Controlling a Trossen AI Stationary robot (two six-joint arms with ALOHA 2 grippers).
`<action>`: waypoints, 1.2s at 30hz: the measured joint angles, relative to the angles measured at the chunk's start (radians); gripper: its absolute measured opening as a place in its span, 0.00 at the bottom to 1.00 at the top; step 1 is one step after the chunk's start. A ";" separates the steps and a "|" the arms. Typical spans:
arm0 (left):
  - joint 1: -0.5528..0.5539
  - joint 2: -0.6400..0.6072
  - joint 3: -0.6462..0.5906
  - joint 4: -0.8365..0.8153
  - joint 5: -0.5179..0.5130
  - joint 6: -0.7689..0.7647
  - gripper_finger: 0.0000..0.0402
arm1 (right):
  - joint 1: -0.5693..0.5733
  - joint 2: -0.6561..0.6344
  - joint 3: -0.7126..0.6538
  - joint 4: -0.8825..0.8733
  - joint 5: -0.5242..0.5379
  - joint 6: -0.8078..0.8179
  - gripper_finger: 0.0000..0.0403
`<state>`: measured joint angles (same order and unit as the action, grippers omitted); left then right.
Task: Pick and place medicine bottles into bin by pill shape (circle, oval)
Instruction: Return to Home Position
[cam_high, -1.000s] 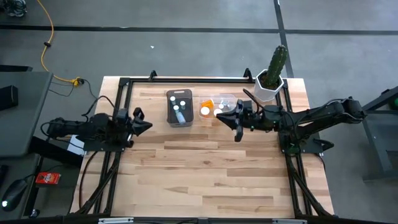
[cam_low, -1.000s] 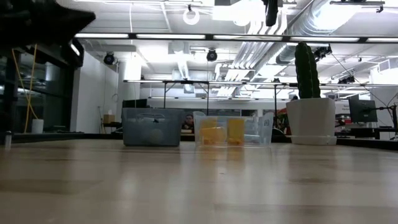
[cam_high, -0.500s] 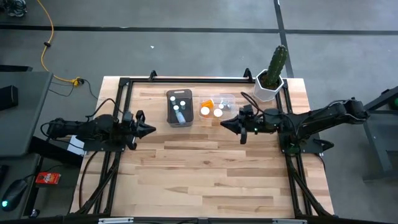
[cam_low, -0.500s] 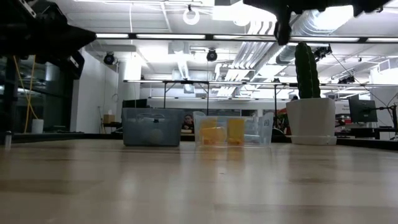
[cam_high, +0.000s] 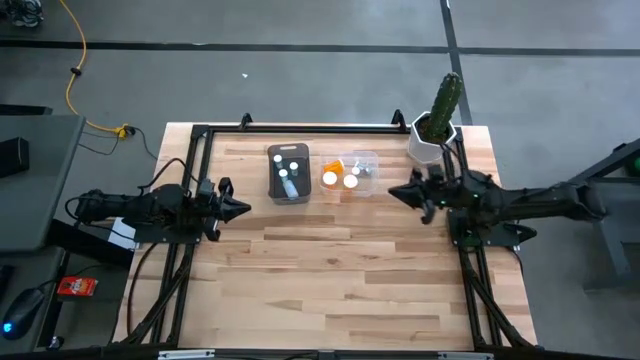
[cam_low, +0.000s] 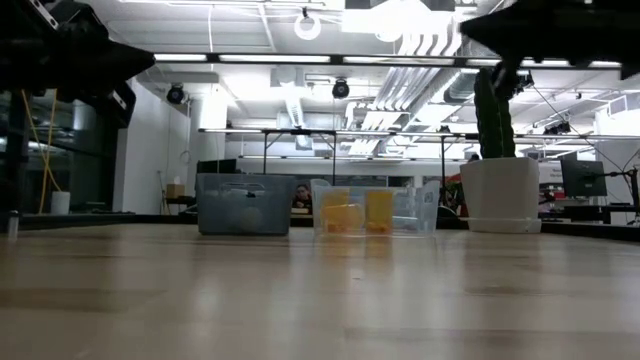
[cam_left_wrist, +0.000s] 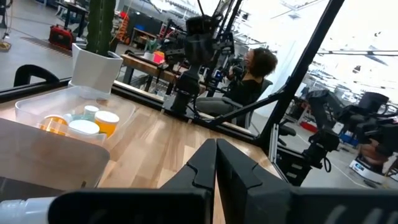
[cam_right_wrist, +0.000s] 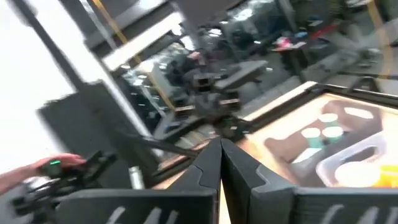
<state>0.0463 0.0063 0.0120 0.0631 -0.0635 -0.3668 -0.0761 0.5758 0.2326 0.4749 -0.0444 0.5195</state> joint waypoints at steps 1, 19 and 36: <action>0.000 0.000 0.000 0.000 0.000 0.000 0.00 | 0.011 -0.044 -0.020 -0.007 -0.008 0.004 0.00; 0.000 -0.001 0.000 0.000 -0.001 0.003 0.01 | 0.140 -0.576 -0.222 -0.359 0.117 -0.078 0.00; 0.000 -0.003 0.000 -0.049 0.018 0.003 0.01 | 0.133 -0.548 -0.221 -0.453 0.127 -0.218 0.00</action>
<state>0.0460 0.0032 0.0120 0.0143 -0.0452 -0.3639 0.0570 0.0281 0.0120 0.0216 0.0822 0.3019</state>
